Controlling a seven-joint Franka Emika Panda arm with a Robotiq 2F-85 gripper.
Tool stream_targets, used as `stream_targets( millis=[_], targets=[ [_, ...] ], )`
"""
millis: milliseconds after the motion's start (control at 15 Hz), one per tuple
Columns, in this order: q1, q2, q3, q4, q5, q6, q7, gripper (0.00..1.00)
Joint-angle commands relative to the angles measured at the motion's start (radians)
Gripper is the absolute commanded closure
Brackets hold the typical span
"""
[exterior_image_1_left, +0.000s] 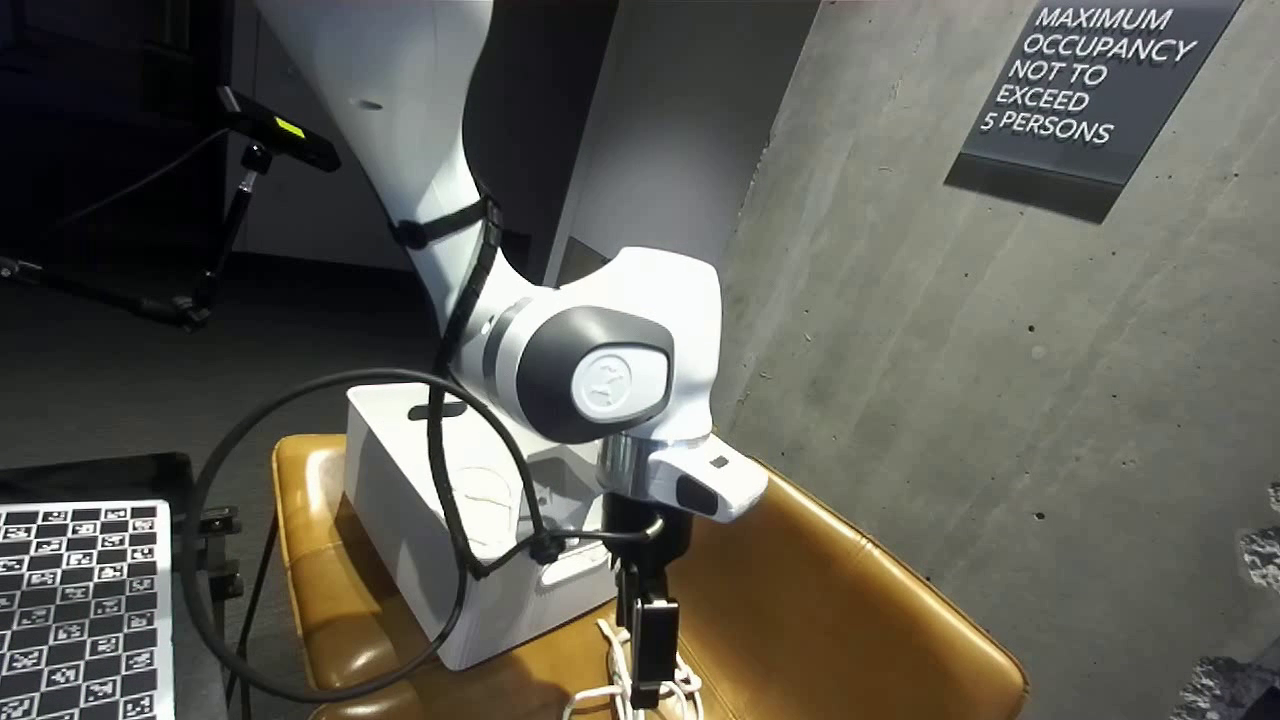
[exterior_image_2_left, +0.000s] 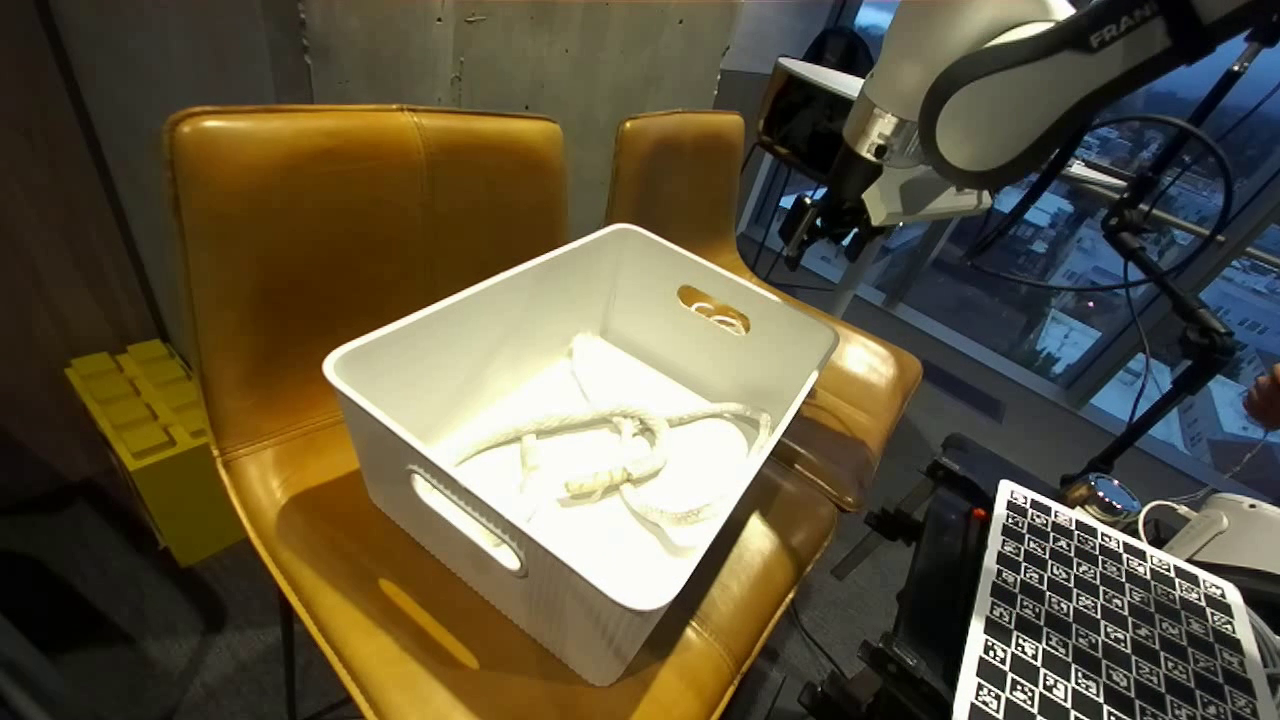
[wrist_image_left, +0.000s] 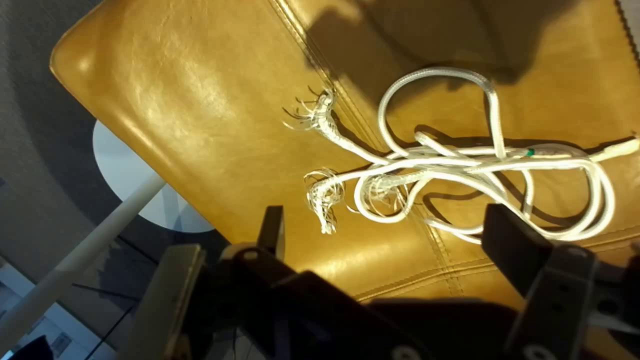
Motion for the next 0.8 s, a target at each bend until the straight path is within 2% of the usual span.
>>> stream_targets(
  millis=[0,467,733],
  targets=[
    [0.003,0.090,-0.006,0.068,0.085,0.004,0.001,0.00],
    [0.054,0.280,-0.001,0.202,0.192,-0.017,0.022,0.00],
    [0.066,0.402,0.001,0.323,0.242,-0.057,0.030,0.00]
  ],
)
